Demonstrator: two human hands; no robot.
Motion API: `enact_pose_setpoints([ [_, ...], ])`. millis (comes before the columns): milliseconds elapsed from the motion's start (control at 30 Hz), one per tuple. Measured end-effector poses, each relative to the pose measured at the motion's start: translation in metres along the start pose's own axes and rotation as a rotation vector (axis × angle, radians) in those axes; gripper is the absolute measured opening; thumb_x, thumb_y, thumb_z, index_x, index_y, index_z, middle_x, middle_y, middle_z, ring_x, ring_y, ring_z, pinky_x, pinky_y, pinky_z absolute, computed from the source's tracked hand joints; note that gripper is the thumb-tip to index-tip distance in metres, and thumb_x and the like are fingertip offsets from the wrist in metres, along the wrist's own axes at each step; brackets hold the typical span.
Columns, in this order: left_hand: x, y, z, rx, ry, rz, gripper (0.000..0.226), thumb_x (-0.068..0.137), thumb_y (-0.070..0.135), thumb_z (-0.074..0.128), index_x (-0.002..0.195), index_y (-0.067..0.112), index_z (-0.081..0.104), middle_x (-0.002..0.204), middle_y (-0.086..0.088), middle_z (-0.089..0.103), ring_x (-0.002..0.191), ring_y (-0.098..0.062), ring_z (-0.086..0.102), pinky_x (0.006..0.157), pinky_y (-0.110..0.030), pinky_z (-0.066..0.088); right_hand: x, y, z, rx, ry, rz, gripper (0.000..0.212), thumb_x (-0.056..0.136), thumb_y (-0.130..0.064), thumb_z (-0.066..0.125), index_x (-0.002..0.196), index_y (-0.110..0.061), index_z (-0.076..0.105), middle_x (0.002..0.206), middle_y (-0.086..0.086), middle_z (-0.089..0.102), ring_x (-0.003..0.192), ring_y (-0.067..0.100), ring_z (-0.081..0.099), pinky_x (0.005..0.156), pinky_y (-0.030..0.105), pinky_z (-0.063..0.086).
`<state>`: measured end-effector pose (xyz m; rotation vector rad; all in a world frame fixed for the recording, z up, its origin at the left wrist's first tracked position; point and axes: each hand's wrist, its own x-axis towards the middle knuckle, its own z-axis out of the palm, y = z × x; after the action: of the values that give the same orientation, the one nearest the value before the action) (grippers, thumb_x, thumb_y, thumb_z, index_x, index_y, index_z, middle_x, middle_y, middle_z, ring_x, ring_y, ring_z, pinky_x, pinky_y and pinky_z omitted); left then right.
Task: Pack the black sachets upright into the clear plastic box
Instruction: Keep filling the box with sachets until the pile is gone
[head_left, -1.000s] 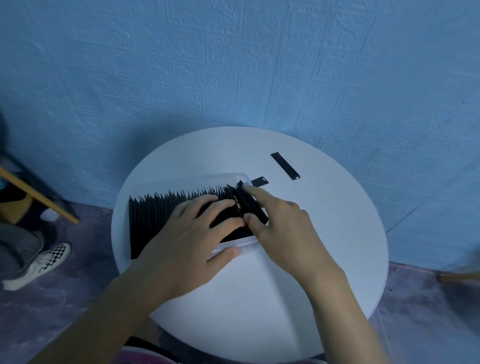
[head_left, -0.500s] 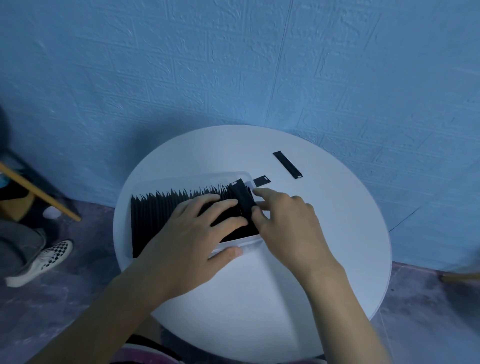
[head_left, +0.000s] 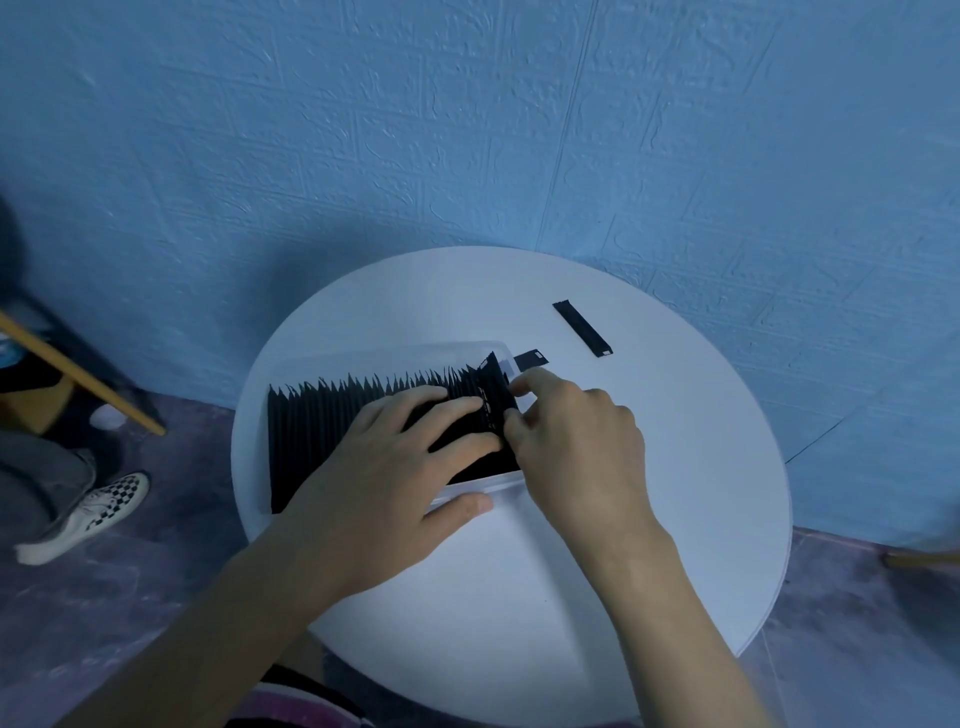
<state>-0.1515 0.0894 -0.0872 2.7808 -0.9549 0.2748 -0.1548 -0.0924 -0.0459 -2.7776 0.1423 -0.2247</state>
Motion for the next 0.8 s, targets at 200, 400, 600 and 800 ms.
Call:
enact_pose_setpoints([
  [200, 0.001, 0.001, 0.0, 0.006, -0.002, -0.001, 0.046, 0.096, 0.06, 0.04, 0.135, 0.039, 0.052, 0.151, 0.011, 0.043, 0.14, -0.021, 0.036, 0.113, -0.045, 0.035, -0.008, 0.004, -0.002, 0.065, -0.024, -0.068, 0.017, 0.098, -0.038, 0.05, 0.108, -0.033, 0.063, 0.092, -0.009, 0.073, 0.086, 0.024, 0.064, 0.078, 0.036, 0.051],
  [400, 0.001, 0.001, -0.002, -0.004, -0.018, -0.001, 0.05, 0.095, 0.062, 0.039, 0.139, 0.041, 0.047, 0.153, 0.014, 0.04, 0.142, -0.02, 0.034, 0.114, -0.043, 0.032, -0.005, 0.007, -0.003, 0.075, -0.044, -0.091, 0.02, 0.099, -0.036, 0.049, 0.114, -0.034, 0.064, 0.097, -0.009, 0.073, 0.092, 0.023, 0.063, 0.079, 0.035, 0.049],
  [600, 0.001, 0.0, -0.002, -0.056, 0.0, -0.024, 0.062, 0.093, 0.064, 0.041, 0.145, 0.031, 0.045, 0.156, 0.017, 0.039, 0.144, -0.014, 0.033, 0.115, -0.043, 0.033, 0.007, 0.008, -0.005, 0.027, -0.107, -0.106, 0.028, 0.098, -0.037, 0.051, 0.124, -0.04, 0.061, 0.104, -0.004, 0.071, 0.097, 0.027, 0.062, 0.077, 0.035, 0.049],
  [800, 0.0, -0.001, 0.0, -0.099, -0.019, -0.037, 0.067, 0.094, 0.067, 0.036, 0.152, 0.035, 0.037, 0.165, 0.002, 0.024, 0.152, -0.015, 0.02, 0.122, -0.036, 0.016, 0.01, 0.004, -0.005, 0.001, -0.092, -0.104, 0.024, 0.098, -0.033, 0.05, 0.118, -0.036, 0.063, 0.1, -0.001, 0.072, 0.092, 0.031, 0.059, 0.07, 0.034, 0.045],
])
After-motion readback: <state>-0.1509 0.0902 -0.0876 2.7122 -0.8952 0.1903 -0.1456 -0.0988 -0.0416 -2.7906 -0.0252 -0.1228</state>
